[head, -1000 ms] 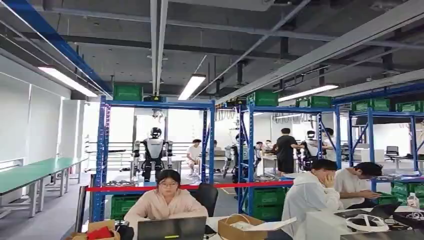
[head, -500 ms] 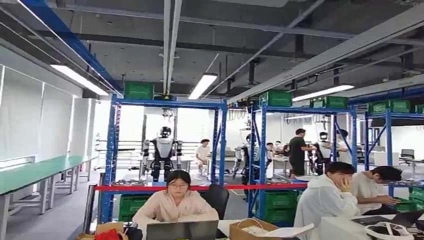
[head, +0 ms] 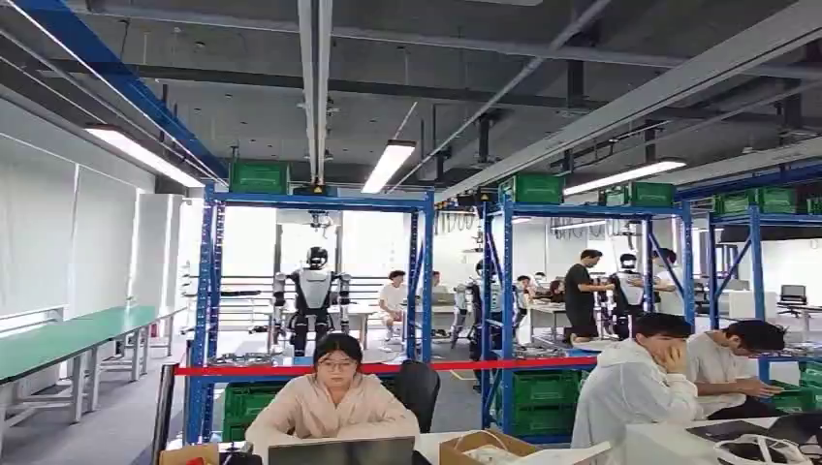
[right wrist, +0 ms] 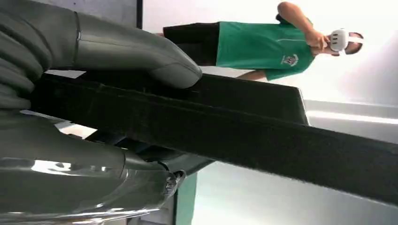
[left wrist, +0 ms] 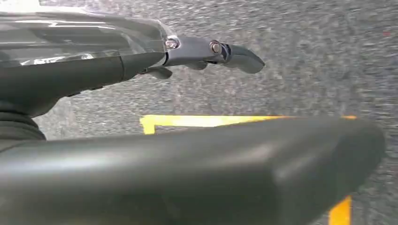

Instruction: Take the parts from the cabinet and place them on the table.

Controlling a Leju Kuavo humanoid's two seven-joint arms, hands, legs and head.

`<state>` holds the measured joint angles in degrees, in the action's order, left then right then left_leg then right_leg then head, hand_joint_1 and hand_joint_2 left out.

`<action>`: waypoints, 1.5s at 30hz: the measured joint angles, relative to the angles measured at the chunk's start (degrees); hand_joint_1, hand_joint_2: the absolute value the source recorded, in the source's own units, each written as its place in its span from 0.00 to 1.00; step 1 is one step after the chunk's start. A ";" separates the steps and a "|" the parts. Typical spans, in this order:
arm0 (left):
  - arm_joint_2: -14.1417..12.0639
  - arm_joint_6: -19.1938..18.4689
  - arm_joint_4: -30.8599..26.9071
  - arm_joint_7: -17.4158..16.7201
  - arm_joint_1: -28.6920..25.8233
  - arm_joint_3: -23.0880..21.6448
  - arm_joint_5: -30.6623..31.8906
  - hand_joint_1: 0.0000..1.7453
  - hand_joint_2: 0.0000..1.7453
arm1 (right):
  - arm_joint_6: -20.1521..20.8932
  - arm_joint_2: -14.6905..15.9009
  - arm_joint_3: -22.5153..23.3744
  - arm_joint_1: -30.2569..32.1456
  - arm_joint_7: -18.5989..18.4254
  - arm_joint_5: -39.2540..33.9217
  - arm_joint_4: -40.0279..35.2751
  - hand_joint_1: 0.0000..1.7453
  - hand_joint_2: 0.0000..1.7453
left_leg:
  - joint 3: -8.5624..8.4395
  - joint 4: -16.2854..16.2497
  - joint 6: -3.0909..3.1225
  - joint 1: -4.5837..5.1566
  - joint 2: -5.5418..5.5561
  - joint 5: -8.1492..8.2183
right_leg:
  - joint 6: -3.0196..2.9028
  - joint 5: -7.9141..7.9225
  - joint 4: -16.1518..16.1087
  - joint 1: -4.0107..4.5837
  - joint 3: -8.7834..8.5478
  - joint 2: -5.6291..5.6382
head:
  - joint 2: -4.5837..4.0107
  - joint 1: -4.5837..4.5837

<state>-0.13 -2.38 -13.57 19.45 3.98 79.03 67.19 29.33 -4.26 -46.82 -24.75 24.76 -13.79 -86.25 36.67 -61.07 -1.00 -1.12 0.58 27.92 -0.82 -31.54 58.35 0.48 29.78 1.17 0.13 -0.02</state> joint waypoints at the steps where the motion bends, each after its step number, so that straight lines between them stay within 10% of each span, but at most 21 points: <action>1: 0.00 0.00 -0.02 0.00 0.07 -0.02 0.00 0.00 1.00 | -0.02 -0.09 0.07 0.06 0.13 -0.06 -0.02 1.00 1.00 | -0.19 0.24 0.77 0.09 -0.06 -0.24 | 0.48 -0.33 0.20 0.10 0.53 0.07 | 0.04 -0.09; 5: -0.02 0.00 -0.02 0.15 -0.14 -0.02 0.02 0.00 1.00 | -0.20 -0.37 0.35 0.27 0.55 -0.26 -0.41 1.00 1.00 | -1.65 1.12 1.80 -0.30 -0.06 0.55 | 1.76 -1.50 2.15 0.03 0.66 -0.32 | 0.02 -0.09; 8: -0.02 0.00 -0.02 0.17 0.05 -0.02 0.02 0.00 1.00 | -0.20 -0.37 0.44 0.38 0.63 -0.35 -0.63 1.00 1.00 | -2.72 1.17 2.21 -0.31 -0.11 1.52 | 2.52 -5.78 14.85 -0.40 8.56 -0.55 | 0.00 -0.07; 10: -0.02 0.00 -0.02 0.17 0.04 -0.02 0.02 0.00 1.00 | -0.20 -0.33 0.50 0.80 0.63 -0.35 -0.66 1.00 1.00 | -3.76 1.17 2.18 -0.25 -0.08 2.39 | 2.40 -5.43 19.00 -0.38 12.65 -0.61 | 0.00 -0.04; 14: 0.15 -0.07 0.00 0.20 -0.07 -0.02 0.04 0.00 1.00 | -0.20 -0.33 0.94 0.78 0.63 -0.35 -0.98 1.00 1.00 | -6.57 1.46 1.85 -0.39 0.02 4.45 | 0.68 7.01 3.08 0.79 8.77 -0.93 | 0.00 -0.07; 16: 0.37 -0.11 0.00 0.28 0.04 -0.02 0.07 0.00 1.00 | -0.28 -0.31 1.23 0.79 0.74 -0.33 -1.01 1.00 1.00 | -6.82 2.08 1.31 -0.53 0.05 4.68 | -0.63 5.50 1.84 1.26 7.88 -0.95 | 0.04 0.04; 20: 0.42 -0.15 0.00 0.53 0.09 -0.02 0.20 0.00 1.00 | -1.18 -0.22 2.12 0.97 1.95 0.20 -1.99 1.00 1.00 | -8.30 1.61 0.69 -0.39 -0.25 4.95 | -1.26 5.39 -1.00 0.71 5.25 -0.99 | 0.00 0.04; 24: 0.22 -0.13 0.00 0.61 0.47 -0.07 0.52 0.00 1.00 | -1.40 -0.02 3.78 0.74 2.34 0.28 -3.21 1.00 1.00 | 0.77 -12.66 0.26 -0.36 -0.25 10.44 | -1.66 4.29 -1.31 0.58 3.72 -0.97 | 0.00 0.07; 26: 0.22 -0.13 0.00 0.59 0.22 -0.07 0.70 0.00 1.00 | -1.73 0.22 4.37 0.90 2.34 0.68 -3.59 1.00 1.00 | 2.35 -11.95 -0.50 -0.60 -0.27 7.96 | -1.40 3.70 -1.23 0.40 2.84 -0.74 | 0.00 0.04; 29: 0.22 -0.22 0.00 0.98 0.40 -0.11 1.23 0.00 1.00 | -1.81 0.28 6.01 0.21 2.29 0.68 -5.29 1.00 1.00 | -0.67 -0.26 -1.31 -1.22 -0.30 -1.68 | -0.43 1.97 -0.42 -0.07 1.43 -0.67 | 0.00 0.04; 35: 0.33 -0.68 0.00 1.22 0.83 -0.68 1.97 0.00 1.00 | -2.21 0.94 10.98 -3.53 0.74 0.50 -9.31 1.00 1.00 | -0.46 0.53 1.19 -0.58 -0.31 -0.17 | 1.24 0.28 1.47 -0.06 2.59 -0.80 | 0.02 0.11; 39: 0.33 -1.03 0.00 1.36 1.43 -1.20 2.56 0.00 1.00 | -2.60 1.07 15.73 -7.55 -1.07 0.43 -10.43 1.00 1.00 | -1.00 0.53 1.88 -0.53 -0.36 0.27 | 2.06 -6.14 16.84 -0.32 10.41 -0.92 | 0.00 0.11; 41: 0.33 -0.94 0.00 0.17 1.62 -1.64 3.19 0.00 1.00 | -2.86 1.16 17.55 -8.75 -1.77 1.69 -10.32 1.00 1.00 | -1.25 0.53 1.99 -0.43 -0.30 0.43 | 1.85 -4.78 18.59 -0.32 12.36 -0.90 | 0.00 0.11; 44: 0.63 -0.96 0.00 -2.31 1.62 -2.34 3.91 0.00 1.00 | -4.96 1.16 19.67 -11.26 -1.40 6.83 -10.21 1.00 1.00 | -1.89 0.61 1.91 -0.36 -0.07 0.76 | 0.64 3.84 4.71 0.14 6.93 -0.87 | 0.00 0.11; 45: 0.79 -0.98 0.02 -2.87 1.65 -2.54 4.20 0.00 1.00 | -5.49 1.16 20.22 -12.04 -1.22 8.09 -10.10 1.00 1.00 | -1.87 0.69 1.82 -0.36 -0.04 0.80 | 0.31 3.94 2.20 0.53 5.81 -0.80 | 0.00 0.09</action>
<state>0.66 -3.37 -13.55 16.59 5.62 76.50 71.39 23.84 -3.10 -26.60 -36.79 23.54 -5.70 -96.34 34.80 -60.38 0.82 -1.47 0.54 28.72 -0.50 -27.60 60.54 1.01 35.59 0.37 0.13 0.07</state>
